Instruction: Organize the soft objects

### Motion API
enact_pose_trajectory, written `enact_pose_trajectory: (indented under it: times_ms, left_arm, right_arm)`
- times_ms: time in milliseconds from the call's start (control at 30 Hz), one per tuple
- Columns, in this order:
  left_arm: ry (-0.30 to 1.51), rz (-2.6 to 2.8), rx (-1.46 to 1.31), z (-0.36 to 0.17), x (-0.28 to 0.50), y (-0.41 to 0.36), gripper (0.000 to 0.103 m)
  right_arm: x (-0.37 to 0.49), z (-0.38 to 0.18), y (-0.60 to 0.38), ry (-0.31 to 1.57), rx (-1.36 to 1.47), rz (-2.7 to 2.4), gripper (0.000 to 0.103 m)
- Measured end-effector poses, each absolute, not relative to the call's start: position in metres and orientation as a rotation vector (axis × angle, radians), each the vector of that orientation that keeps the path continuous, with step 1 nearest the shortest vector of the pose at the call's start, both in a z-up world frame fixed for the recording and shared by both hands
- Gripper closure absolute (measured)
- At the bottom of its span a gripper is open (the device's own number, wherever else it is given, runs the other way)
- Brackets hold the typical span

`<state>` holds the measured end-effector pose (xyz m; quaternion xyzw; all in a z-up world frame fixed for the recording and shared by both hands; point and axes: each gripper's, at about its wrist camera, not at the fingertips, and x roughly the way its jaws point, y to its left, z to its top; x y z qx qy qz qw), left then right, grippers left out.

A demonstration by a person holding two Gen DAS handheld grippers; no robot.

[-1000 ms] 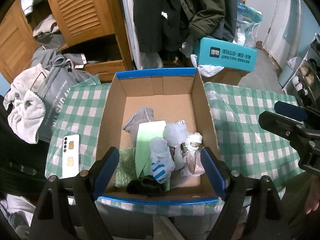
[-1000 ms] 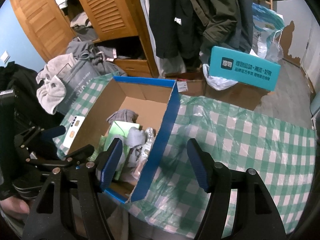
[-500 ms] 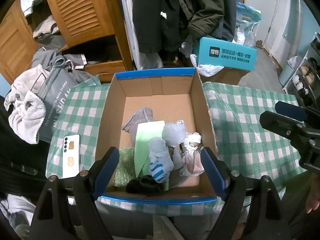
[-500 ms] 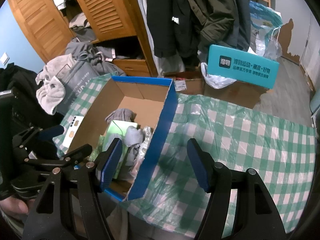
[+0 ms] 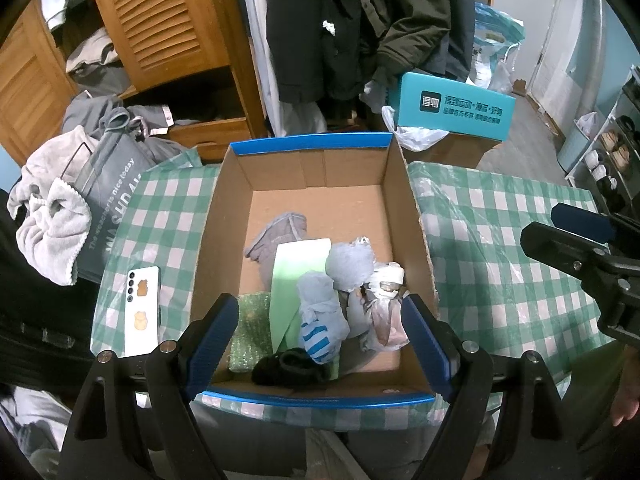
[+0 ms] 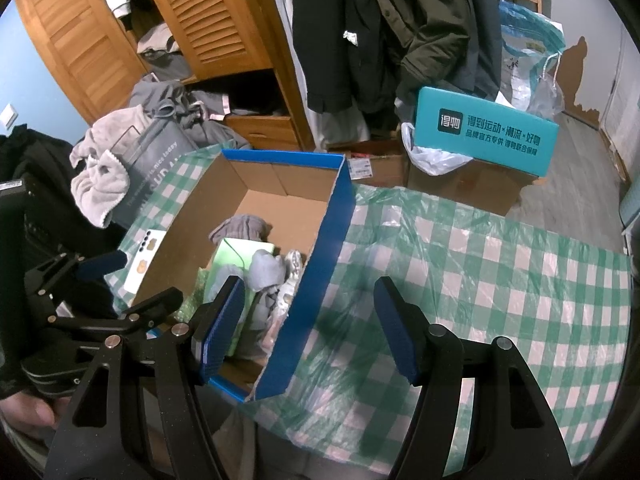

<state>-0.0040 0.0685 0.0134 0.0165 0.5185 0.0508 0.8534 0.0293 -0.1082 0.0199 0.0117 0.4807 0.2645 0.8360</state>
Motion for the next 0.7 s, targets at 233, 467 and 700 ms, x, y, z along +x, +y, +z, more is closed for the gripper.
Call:
enact_pose_trajectory:
  times_ms: [233,467,700]
  left_arm:
    - [1.091,0.106,0.035,0.0112,-0.0064,0.0684,0.018]
    - [1.093,0.108,0.035,0.0121,-0.0051,0.0679,0.018]
    - [1.097,0.105,0.032,0.0094,-0.0084,0.0691,0.018]
  right_arm:
    - [0.0292,0.0198,-0.1082,1.019,0.022,0.561,0.036]
    - [0.0291,0.019,-0.1076,1.02,0.023,0.558,0.036]
    - [0.0288,0.0181,-0.1086,1.021,0.022,0.559,0.036]
